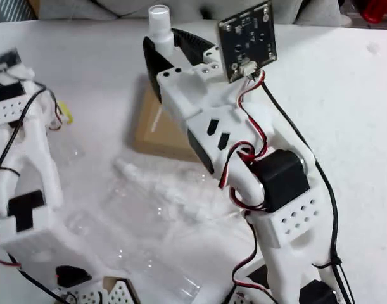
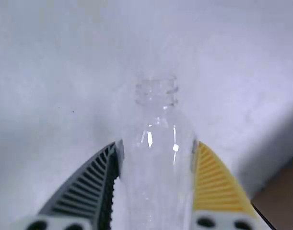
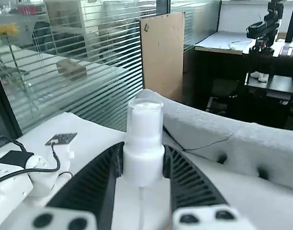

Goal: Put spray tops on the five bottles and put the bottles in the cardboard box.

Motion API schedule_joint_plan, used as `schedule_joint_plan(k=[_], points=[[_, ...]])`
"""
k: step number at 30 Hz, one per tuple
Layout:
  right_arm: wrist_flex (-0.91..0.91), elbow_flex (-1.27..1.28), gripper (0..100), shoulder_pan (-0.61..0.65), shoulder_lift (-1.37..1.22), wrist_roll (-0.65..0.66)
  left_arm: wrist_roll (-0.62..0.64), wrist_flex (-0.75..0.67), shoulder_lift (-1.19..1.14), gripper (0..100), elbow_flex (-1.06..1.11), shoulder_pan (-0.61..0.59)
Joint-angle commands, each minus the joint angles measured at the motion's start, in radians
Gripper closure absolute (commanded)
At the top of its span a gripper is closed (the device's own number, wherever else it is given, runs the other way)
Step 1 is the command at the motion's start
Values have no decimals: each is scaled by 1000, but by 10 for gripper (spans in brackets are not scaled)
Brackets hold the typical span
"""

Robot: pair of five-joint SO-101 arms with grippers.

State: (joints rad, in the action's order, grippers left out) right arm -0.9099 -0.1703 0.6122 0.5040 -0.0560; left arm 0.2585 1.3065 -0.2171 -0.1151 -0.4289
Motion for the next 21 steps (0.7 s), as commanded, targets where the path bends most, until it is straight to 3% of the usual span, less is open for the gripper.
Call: schedule_joint_plan(k=[1,5,11,21], points=[[38,-48,971,7,18,-54,-5,44,185,979,-69,79],[73,-48,974,28,-5,-144,-12,41,318,979,-35,139],[136,-48,975,31,-68,-158,-12,-20,493,979,141,193],[229,-48,975,25,-159,-123,-12,-354,802,976,566,219]])
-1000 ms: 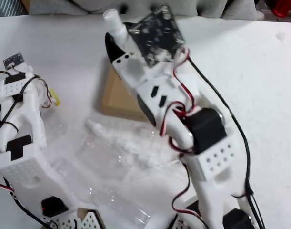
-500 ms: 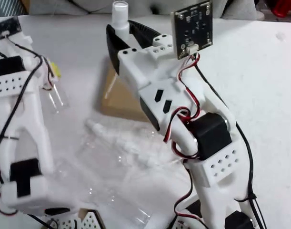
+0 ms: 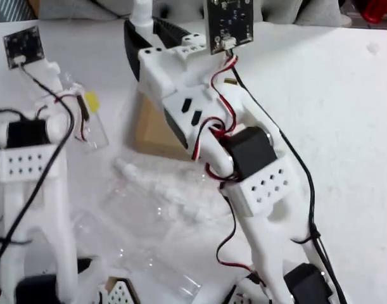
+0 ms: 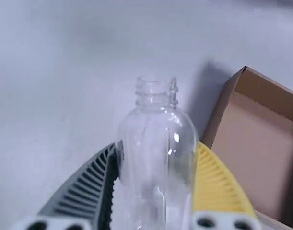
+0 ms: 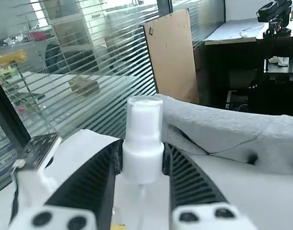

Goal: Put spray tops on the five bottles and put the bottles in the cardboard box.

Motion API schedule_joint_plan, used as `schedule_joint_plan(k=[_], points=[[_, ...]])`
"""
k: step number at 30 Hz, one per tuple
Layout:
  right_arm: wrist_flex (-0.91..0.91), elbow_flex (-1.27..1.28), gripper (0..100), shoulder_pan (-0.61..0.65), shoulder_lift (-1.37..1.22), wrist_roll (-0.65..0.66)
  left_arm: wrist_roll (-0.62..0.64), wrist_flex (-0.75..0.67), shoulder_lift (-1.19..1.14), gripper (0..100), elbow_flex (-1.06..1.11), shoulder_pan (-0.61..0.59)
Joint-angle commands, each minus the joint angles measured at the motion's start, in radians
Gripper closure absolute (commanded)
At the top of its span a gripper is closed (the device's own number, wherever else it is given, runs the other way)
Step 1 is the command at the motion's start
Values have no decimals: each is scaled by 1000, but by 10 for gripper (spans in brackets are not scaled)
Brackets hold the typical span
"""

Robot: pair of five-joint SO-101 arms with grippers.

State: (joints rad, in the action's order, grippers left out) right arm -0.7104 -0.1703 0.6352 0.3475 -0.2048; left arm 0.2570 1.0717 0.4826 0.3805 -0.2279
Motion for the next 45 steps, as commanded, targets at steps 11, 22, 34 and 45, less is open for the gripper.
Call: schedule_joint_plan(k=[11,22,34,45], points=[[-22,-46,977,8,13,233,-218,-479,315,977,408,154],[159,175,984,67,156,442,-285,-485,590,977,592,315],[556,377,984,21,288,235,-281,-488,851,977,747,352],[510,368,984,-15,289,222,-281,-853,885,977,970,352]])
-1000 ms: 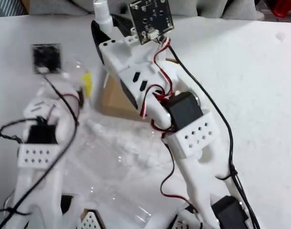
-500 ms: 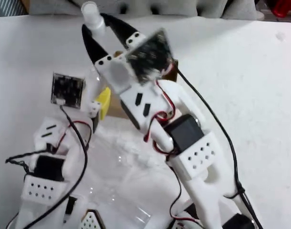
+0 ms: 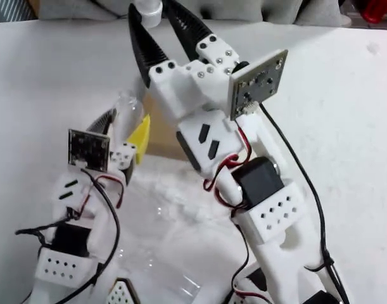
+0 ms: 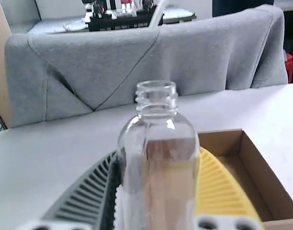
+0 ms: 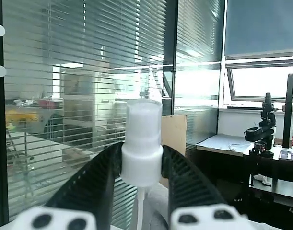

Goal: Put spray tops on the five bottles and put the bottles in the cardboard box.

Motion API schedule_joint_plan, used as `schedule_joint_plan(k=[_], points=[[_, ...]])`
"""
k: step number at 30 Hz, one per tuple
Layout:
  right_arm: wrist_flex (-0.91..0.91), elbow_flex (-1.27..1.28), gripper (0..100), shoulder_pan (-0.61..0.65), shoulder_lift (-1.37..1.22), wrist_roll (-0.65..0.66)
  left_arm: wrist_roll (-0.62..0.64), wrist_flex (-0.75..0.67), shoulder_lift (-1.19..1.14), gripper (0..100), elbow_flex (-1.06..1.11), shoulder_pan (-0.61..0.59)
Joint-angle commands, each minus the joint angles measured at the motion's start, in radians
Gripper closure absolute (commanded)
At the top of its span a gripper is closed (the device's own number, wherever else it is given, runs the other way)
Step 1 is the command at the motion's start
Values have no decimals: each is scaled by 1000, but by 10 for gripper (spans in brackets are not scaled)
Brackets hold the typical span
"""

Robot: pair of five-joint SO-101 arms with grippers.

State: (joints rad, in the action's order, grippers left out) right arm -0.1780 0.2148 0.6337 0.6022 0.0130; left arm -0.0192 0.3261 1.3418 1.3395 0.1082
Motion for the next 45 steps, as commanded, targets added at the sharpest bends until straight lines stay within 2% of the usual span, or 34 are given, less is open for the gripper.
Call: schedule_joint_plan(k=[1,7,16,38,45], points=[[-47,-28,984,-12,35,23,-5,-133,25,978,26,16],[-127,-72,984,-12,33,35,-5,-247,25,978,84,18],[-124,-64,984,19,33,38,-12,-245,31,978,123,73],[-147,-52,984,15,30,114,-12,-245,31,978,124,65],[-147,-81,984,15,-71,115,-12,-245,31,978,124,64]])
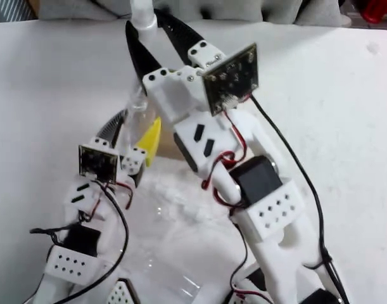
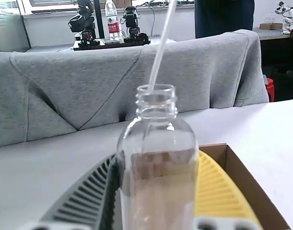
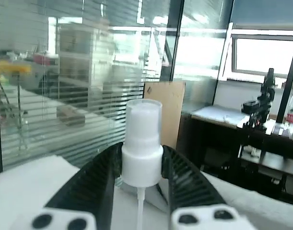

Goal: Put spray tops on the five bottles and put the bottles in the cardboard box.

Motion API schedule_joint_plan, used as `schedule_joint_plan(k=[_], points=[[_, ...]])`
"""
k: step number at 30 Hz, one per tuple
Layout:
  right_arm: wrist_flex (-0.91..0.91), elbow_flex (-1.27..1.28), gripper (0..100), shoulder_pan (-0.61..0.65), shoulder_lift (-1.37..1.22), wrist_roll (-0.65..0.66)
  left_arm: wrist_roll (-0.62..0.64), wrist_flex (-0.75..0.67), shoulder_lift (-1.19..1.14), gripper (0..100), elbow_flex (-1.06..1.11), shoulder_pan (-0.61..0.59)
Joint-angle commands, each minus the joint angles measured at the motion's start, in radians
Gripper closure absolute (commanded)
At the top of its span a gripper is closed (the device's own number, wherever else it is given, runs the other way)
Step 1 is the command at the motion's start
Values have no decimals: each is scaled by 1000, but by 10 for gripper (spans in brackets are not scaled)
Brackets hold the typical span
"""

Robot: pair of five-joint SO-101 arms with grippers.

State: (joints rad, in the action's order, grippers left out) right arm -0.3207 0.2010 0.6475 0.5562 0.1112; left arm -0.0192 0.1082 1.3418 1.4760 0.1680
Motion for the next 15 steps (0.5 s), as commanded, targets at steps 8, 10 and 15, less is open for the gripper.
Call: schedule_joint_plan(k=[8,10,15], points=[[-33,-87,984,7,-68,17,-12,-28,31,978,-12,4],[-99,-124,984,8,-70,17,-12,-28,31,978,-12,4],[-288,-221,984,38,-70,17,-12,-25,31,978,-11,4]])
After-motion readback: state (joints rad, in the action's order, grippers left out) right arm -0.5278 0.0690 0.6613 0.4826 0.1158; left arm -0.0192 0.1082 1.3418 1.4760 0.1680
